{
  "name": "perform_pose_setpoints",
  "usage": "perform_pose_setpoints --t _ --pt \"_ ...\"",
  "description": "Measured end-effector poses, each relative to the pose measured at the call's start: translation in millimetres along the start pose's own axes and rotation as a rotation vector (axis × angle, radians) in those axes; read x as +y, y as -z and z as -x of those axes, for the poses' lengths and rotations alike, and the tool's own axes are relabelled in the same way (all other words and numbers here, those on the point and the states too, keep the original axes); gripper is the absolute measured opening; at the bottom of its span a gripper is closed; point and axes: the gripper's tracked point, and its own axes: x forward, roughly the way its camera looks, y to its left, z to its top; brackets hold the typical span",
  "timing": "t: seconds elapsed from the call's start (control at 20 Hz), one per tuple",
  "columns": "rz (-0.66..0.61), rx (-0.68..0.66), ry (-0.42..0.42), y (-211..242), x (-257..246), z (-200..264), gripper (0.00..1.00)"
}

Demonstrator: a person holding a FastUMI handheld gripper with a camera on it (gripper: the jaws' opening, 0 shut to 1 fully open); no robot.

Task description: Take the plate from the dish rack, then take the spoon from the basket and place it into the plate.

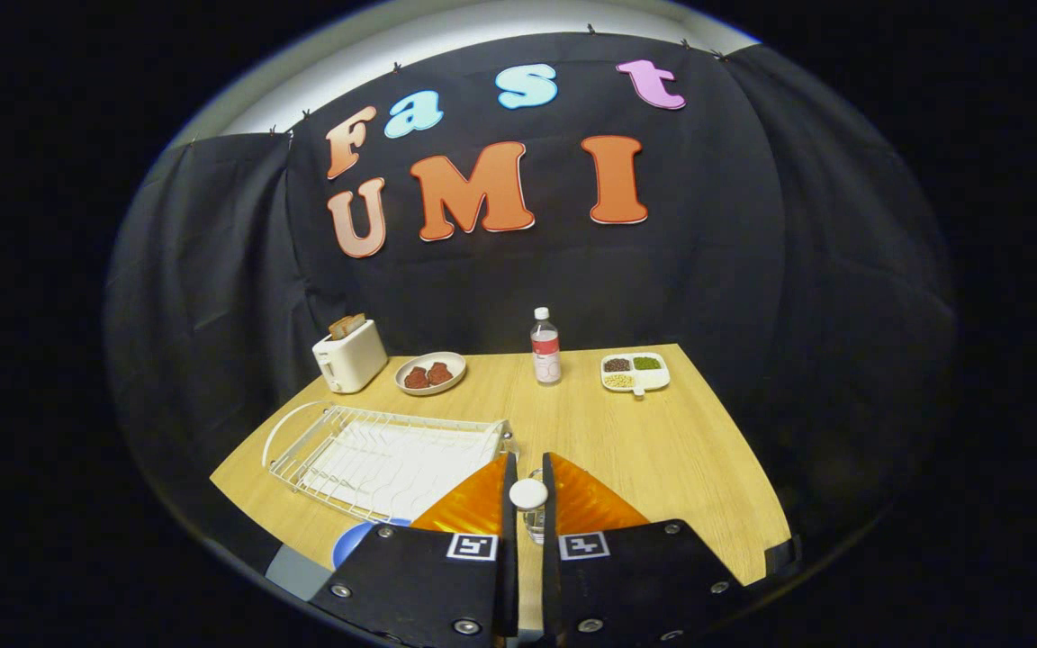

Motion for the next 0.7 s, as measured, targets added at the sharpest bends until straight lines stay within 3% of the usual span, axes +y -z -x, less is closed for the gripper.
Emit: perform_pose_setpoints --t 0.4,0.7 --pt "-0.013 0.057 -0.239 29 75 8 0.1" --pt "0.051 0.154 -0.366 71 117 1 0.1"
